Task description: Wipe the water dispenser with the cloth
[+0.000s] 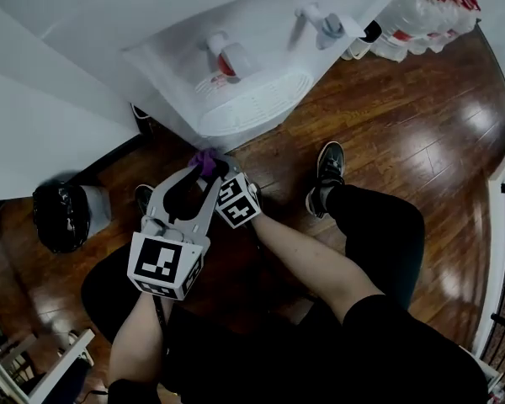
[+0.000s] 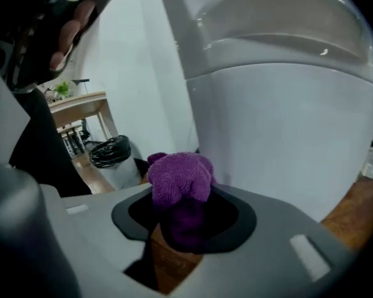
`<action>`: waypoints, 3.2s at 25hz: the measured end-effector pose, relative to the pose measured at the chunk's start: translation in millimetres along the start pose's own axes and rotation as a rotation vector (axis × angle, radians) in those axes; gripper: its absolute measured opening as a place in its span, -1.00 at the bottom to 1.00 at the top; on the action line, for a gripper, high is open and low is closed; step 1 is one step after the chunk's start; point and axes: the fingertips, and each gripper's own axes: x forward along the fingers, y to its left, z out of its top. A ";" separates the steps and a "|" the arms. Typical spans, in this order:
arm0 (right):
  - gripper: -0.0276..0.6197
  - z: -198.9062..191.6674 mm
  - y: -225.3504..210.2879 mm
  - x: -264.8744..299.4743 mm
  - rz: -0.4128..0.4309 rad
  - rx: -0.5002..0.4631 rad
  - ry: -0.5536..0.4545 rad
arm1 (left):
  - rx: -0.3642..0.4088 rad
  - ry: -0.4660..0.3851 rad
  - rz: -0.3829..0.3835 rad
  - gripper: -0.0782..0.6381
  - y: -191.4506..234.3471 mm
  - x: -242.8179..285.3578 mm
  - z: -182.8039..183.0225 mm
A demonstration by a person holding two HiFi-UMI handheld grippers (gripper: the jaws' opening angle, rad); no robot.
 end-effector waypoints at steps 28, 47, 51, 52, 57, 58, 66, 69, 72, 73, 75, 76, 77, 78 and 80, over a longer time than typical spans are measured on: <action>-0.40 -64.3 -42.9 39.4 -0.053 0.214 0.067 | 0.034 0.027 -0.034 -0.43 -18.8 7.4 -14.2; -0.39 -126.8 -289.1 -41.3 -0.434 0.084 0.277 | 0.147 0.099 -0.138 -0.43 -49.5 21.9 -30.7; -0.39 -144.3 -188.9 14.4 -0.278 0.126 0.273 | 0.160 0.103 -0.131 -0.43 -50.7 20.6 -33.1; -0.39 -140.9 -159.5 31.2 -0.225 0.106 0.274 | 0.157 0.098 -0.131 -0.43 -50.9 19.9 -32.9; -0.39 -134.6 -47.3 88.2 -0.034 0.203 0.252 | 0.126 0.076 -0.133 -0.43 -54.9 16.5 -26.0; -0.39 -135.5 -39.9 92.9 -0.017 0.203 0.252 | 0.121 0.074 -0.134 -0.43 -55.1 16.9 -24.7; -0.39 -185.3 -168.2 51.1 -0.198 0.100 0.340 | 0.061 0.111 -0.177 -0.43 -59.8 17.1 -32.4; -0.39 -191.5 -266.9 6.0 -0.389 0.141 0.341 | 0.054 0.114 -0.178 -0.43 -58.4 19.4 -29.7; -0.39 -181.7 -325.1 -26.3 -0.504 0.130 0.351 | 0.053 0.125 -0.170 -0.43 -56.7 21.5 -33.1; -0.39 -179.2 -329.5 -26.6 -0.505 0.107 0.362 | 0.051 0.129 -0.170 -0.43 -56.4 22.1 -35.2; -0.39 -183.3 -317.1 -11.5 -0.458 0.054 0.404 | 0.047 0.135 -0.171 -0.43 -57.1 22.6 -39.2; -0.39 -189.3 -302.9 -0.5 -0.424 0.039 0.426 | 0.045 0.137 -0.173 -0.43 -58.1 22.4 -40.5; -0.39 -196.9 -284.8 10.9 -0.390 0.039 0.443 | 0.041 0.137 -0.176 -0.43 -59.0 22.2 -40.6; -0.39 -205.0 -262.8 23.2 -0.352 0.051 0.452 | 0.038 0.134 -0.178 -0.43 -59.5 22.0 -39.3; -0.39 -211.2 -205.5 50.5 -0.257 0.074 0.447 | 0.031 0.123 -0.175 -0.43 -58.8 21.1 -33.5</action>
